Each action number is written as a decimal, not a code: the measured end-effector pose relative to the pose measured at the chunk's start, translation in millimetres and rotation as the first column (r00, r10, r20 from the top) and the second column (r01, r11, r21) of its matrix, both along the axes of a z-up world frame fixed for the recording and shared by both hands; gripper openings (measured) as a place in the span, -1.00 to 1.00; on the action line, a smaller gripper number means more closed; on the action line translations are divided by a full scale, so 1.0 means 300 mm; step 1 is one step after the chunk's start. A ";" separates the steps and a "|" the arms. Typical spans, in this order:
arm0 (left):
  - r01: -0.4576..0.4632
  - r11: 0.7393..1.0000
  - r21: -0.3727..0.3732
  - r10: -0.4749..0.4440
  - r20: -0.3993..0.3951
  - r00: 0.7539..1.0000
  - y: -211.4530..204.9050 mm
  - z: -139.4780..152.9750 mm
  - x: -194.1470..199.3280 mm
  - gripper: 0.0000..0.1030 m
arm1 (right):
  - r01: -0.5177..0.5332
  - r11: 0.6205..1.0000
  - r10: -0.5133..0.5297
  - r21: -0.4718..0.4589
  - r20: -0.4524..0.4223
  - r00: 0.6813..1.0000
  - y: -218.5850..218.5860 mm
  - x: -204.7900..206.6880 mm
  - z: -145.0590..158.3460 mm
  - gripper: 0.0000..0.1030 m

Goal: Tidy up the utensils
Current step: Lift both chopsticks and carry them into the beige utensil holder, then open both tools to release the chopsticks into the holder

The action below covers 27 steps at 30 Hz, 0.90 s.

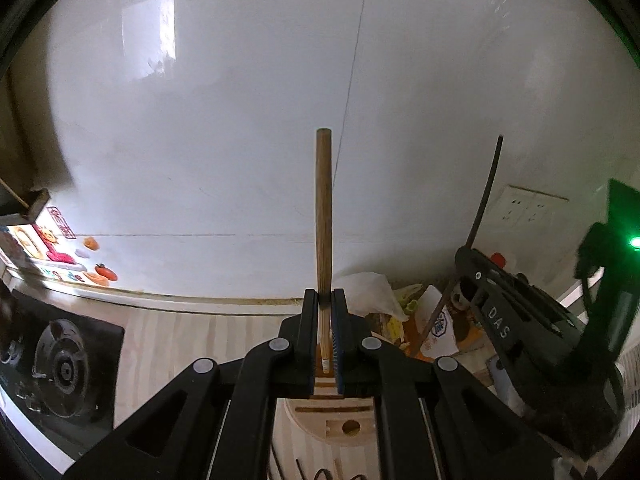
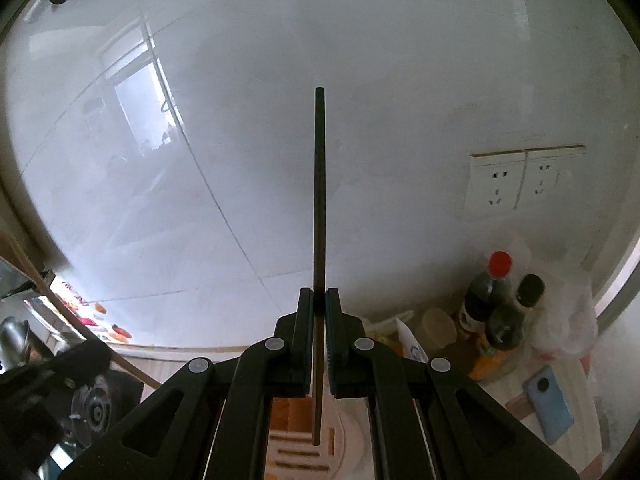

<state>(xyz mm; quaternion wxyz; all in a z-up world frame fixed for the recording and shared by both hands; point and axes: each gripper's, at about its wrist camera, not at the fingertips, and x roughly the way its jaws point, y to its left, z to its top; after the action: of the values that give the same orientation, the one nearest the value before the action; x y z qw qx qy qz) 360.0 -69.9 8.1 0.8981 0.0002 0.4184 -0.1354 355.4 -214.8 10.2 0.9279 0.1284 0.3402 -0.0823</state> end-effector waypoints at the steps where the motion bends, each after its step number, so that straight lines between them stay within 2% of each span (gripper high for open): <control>1: -0.002 1.000 0.002 0.002 -0.008 1.000 -0.004 -0.013 0.011 -0.93 | -0.002 1.000 0.002 0.001 0.005 1.000 0.000 0.008 -0.008 -0.89; 7: -0.018 1.000 -0.005 0.017 -0.068 0.998 0.001 -0.102 0.074 -0.92 | -0.019 1.000 0.019 0.017 0.020 1.000 0.007 0.052 -0.067 -0.89; 12: -0.025 1.000 -0.013 0.023 -0.114 0.993 0.004 -0.155 0.091 -0.92 | -0.040 0.999 0.040 0.029 -0.007 0.999 0.016 0.070 -0.133 -0.89; 21: -0.011 1.000 -0.011 0.009 -0.174 0.985 -0.010 -0.220 0.083 -0.92 | -0.093 0.995 0.095 0.038 -0.056 0.994 0.035 0.035 -0.225 -0.89; 27: -0.005 1.000 -0.004 0.004 -0.186 0.982 -0.020 -0.243 0.078 -0.92 | -0.137 0.990 0.140 0.039 -0.085 0.987 0.045 -0.002 -0.258 -0.89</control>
<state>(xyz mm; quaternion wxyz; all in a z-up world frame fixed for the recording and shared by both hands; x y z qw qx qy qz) 383.4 -75.9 -64.7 0.8553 -0.0156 0.5003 -0.1338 354.9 -201.4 -67.2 0.9134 0.1159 0.3898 -0.0176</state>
